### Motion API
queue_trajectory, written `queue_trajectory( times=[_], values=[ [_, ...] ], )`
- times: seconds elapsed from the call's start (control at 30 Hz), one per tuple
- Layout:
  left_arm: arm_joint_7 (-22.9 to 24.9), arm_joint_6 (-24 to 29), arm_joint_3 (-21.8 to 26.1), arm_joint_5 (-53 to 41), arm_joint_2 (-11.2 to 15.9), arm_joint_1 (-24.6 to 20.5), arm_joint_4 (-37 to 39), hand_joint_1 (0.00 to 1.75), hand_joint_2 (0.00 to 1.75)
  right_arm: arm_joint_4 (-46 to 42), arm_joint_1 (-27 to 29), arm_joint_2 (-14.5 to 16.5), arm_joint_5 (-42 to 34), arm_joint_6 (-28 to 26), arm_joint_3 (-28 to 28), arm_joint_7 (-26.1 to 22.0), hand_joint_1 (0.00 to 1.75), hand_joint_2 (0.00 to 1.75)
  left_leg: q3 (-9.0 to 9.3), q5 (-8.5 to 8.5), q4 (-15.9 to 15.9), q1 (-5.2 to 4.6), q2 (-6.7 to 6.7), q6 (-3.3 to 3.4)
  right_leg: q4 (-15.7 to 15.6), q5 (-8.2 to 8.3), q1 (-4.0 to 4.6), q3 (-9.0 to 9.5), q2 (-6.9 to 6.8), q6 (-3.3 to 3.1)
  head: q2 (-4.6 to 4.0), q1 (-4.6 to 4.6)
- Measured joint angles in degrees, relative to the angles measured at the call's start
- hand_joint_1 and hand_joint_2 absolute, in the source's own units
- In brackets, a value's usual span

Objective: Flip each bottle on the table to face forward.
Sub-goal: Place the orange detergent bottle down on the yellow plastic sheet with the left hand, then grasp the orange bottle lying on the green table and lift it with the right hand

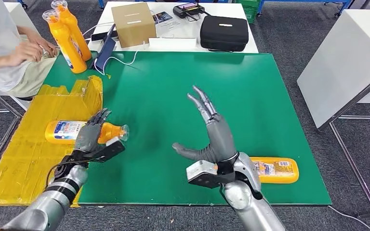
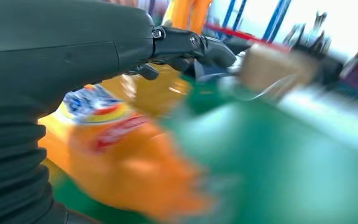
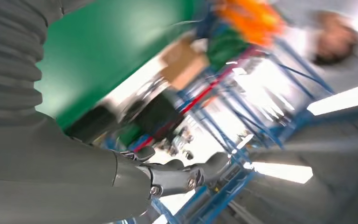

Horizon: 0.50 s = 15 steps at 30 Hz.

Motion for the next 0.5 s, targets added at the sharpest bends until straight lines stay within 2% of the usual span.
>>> queue_trajectory(
  times=[0.03,0.1,0.27,0.37,0.5],
  values=[
    [-2.8,-2.5,1.5,5.9,-0.6,2.3,-4.2,0.0,1.75,0.3,0.1,-1.0,2.3,-0.1,0.1,0.7,0.0,1.75,-0.01,-0.01,0.0,-0.03,0.02,0.01,0.0,0.0,-0.02,-0.01,0.01,0.0,0.0,0.02],
    [-3.9,-5.6,3.7,11.4,-1.3,6.2,-12.3,0.0,1.75,0.7,0.3,-2.7,4.4,-0.2,0.2,1.2,0.0,1.75,-0.04,-0.04,0.0,-0.1,0.06,0.03,0.0,0.0,-0.07,-0.06,0.03,0.01,0.0,0.01],
    [-5.5,-10.0,7.1,17.4,-2.3,13.3,-26.9,0.0,1.75,1.6,1.1,-6.4,9.6,1.7,0.3,3.7,0.0,1.75,-0.07,-0.07,0.0,-0.11,0.01,0.02,0.0,-0.06,-0.08,-0.12,0.02,0.04,0.0,-0.03],
    [-5.4,-13.4,8.1,19.8,-3.0,17.3,-34.4,0.0,1.75,1.9,2.8,-10.1,9.7,4.1,-0.2,3.8,0.0,1.75,-0.08,-0.09,0.0,-0.11,-0.06,0.04,0.0,-0.14,-0.09,-0.1,0.0,0.13,0.0,-0.03],
    [-5.2,-15.6,8.2,20.8,-3.8,20.7,-40.2,0.0,1.75,2.1,6.3,-15.3,9.0,6.1,-2.6,3.4,0.0,1.75,-0.08,-0.14,0.0,-0.16,-0.1,0.12,0.0,-0.15,-0.14,-0.05,-0.02,0.16,0.0,-0.02]
  ],
)
